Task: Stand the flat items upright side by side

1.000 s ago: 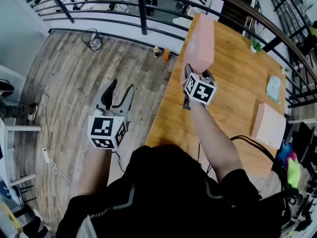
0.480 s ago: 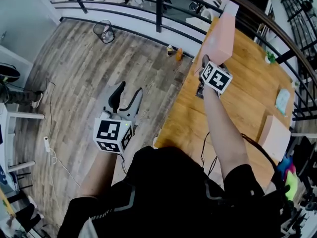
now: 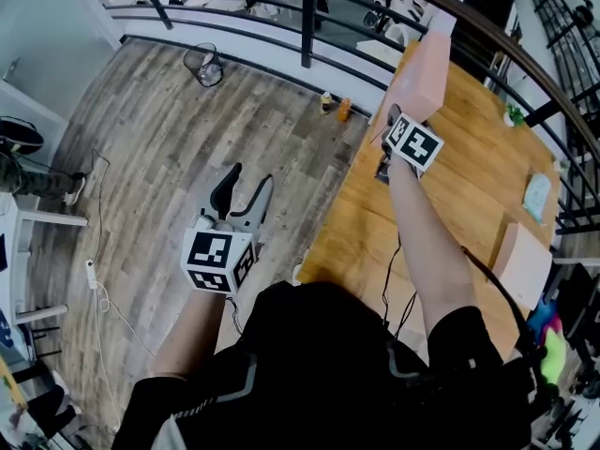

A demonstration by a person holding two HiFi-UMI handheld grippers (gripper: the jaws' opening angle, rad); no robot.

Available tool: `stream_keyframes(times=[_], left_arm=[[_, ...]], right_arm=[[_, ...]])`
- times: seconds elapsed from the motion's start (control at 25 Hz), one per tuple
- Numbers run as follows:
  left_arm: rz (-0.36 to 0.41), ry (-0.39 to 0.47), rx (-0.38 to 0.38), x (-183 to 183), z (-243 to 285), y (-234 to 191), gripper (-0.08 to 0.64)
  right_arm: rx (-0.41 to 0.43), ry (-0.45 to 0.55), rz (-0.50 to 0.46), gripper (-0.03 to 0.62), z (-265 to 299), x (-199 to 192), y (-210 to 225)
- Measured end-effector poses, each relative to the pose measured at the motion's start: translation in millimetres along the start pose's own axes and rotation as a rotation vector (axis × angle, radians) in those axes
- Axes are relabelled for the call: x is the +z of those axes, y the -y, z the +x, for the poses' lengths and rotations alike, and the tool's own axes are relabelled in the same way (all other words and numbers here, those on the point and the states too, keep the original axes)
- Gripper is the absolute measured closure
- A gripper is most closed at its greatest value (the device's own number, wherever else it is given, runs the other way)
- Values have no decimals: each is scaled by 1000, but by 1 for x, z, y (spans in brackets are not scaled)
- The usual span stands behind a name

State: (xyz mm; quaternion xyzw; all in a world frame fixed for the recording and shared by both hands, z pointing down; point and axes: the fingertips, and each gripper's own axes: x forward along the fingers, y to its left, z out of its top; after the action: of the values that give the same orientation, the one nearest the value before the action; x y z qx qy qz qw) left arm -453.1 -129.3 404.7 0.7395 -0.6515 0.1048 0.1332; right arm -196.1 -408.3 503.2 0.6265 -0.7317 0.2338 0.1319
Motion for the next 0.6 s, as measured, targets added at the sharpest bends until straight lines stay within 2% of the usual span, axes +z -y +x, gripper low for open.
stream_keyframes(times=[0.16, 0.36, 0.44, 0.6], left_arm=[[16, 23, 2, 7, -8, 2, 314], [-29, 5, 23, -1, -20, 0, 314], [-13, 8, 24, -1, -21, 3, 314], [17, 29, 6, 9, -12, 14, 314]], right_arm=[[-24, 1, 2, 284, 3, 0, -4], [-22, -3, -26, 269, 7, 0, -8], [4, 3, -37, 232, 3, 0, -7], [119, 25, -101, 214, -12, 4, -14]])
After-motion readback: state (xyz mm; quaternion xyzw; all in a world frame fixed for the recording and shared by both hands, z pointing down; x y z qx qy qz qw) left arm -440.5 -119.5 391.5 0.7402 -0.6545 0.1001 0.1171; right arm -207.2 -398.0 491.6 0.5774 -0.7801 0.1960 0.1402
